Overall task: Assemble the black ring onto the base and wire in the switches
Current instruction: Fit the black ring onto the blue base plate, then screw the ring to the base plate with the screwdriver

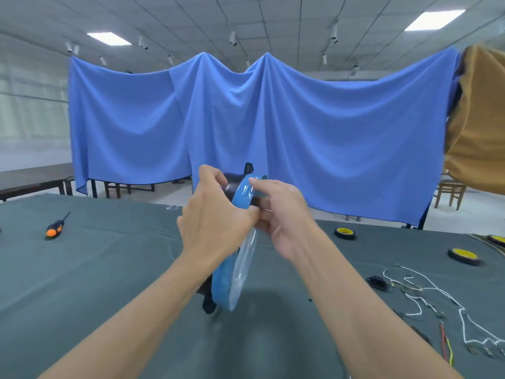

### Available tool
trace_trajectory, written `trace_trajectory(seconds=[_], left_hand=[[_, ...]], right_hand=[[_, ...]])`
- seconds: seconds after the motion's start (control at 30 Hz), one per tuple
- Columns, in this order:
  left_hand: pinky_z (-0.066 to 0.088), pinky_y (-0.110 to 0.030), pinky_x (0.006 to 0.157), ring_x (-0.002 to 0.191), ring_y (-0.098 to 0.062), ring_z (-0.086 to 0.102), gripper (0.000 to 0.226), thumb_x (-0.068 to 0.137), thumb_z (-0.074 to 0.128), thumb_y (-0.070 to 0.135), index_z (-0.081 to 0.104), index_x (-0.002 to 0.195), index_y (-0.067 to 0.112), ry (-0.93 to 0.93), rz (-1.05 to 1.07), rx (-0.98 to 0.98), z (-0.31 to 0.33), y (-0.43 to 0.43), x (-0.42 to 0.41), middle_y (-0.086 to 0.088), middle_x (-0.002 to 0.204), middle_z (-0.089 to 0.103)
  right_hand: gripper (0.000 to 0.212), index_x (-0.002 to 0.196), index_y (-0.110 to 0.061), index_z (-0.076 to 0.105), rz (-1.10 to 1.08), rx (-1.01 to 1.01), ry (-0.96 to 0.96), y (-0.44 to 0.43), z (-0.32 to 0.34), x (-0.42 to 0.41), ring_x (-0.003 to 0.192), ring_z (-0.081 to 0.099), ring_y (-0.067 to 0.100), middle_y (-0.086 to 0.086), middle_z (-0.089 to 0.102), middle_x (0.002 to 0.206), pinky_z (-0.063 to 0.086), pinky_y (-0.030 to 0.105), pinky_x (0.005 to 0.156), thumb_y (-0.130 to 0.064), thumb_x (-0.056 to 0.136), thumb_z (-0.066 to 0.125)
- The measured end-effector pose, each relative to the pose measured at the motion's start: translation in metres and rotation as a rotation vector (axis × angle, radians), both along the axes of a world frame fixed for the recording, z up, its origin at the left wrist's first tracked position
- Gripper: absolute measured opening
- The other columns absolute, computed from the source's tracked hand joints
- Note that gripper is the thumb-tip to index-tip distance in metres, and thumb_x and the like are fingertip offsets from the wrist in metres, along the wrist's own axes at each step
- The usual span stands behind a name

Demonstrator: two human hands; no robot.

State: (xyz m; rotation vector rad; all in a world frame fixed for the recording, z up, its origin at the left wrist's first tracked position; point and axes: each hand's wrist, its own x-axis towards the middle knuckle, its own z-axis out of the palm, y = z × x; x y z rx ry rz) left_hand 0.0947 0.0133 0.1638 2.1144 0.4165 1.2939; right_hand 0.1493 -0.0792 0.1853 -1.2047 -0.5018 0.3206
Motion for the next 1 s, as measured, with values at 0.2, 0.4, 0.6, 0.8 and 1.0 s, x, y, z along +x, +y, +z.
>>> trace_trajectory(seconds=[0.2, 0.4, 0.6, 0.8, 1.0], left_hand=[[0.053, -0.046, 0.082, 0.089, -0.021, 0.062, 0.053, 0.045, 0.070, 0.040, 0.036, 0.086, 0.033, -0.152, -0.192, -0.556, 0.010, 0.033, -0.014, 0.000, 0.104, 0.063], [0.039, -0.032, 0.058, 0.066, -0.021, 0.046, 0.066, 0.044, 0.069, 0.029, 0.044, 0.103, 0.009, -0.110, -0.238, -0.855, -0.019, 0.050, -0.020, 0.000, 0.079, 0.046], [0.031, -0.018, 0.040, 0.036, -0.016, 0.031, 0.024, 0.062, 0.060, 0.006, 0.037, 0.062, 0.015, -0.037, -0.330, -1.073, -0.040, 0.066, -0.018, 0.000, 0.053, 0.029], [0.036, -0.023, 0.043, 0.047, -0.021, 0.037, 0.017, 0.066, 0.056, 0.007, 0.047, 0.079, 0.013, 0.084, -0.370, -1.173, -0.069, 0.088, -0.008, -0.007, 0.073, 0.039], [0.036, -0.039, 0.072, 0.088, -0.028, 0.039, 0.041, 0.055, 0.055, 0.015, 0.054, 0.096, 0.013, 0.199, -0.497, -1.255, -0.101, 0.112, -0.004, -0.012, 0.096, 0.047]], right_hand=[[0.033, 0.089, -0.020, 0.069, 0.025, -0.254, -0.231, 0.020, 0.001, -0.014, 0.092, 0.070, 0.008, 0.000, 0.075, 0.098, 0.053, 0.029, 0.089, -0.039, 0.100, 0.043], [0.028, 0.116, -0.025, 0.066, 0.055, -0.558, -0.489, 0.030, -0.031, -0.015, 0.112, 0.059, 0.005, -0.011, 0.067, 0.118, 0.043, 0.032, 0.102, -0.026, 0.098, 0.045], [0.028, 0.104, -0.029, 0.068, -0.019, -0.927, -0.846, 0.042, -0.044, -0.013, 0.107, 0.059, 0.016, -0.009, 0.071, 0.106, 0.044, 0.040, 0.096, -0.019, 0.091, 0.044], [0.024, 0.106, -0.028, 0.068, 0.120, -1.034, -0.854, 0.051, -0.062, 0.002, 0.108, 0.057, 0.014, -0.011, 0.068, 0.114, 0.044, 0.034, 0.093, -0.024, 0.093, 0.048], [0.020, 0.107, -0.028, 0.066, 0.217, -1.094, -0.900, 0.065, -0.089, 0.013, 0.104, 0.055, 0.018, -0.007, 0.065, 0.112, 0.041, 0.031, 0.084, -0.036, 0.092, 0.054]])
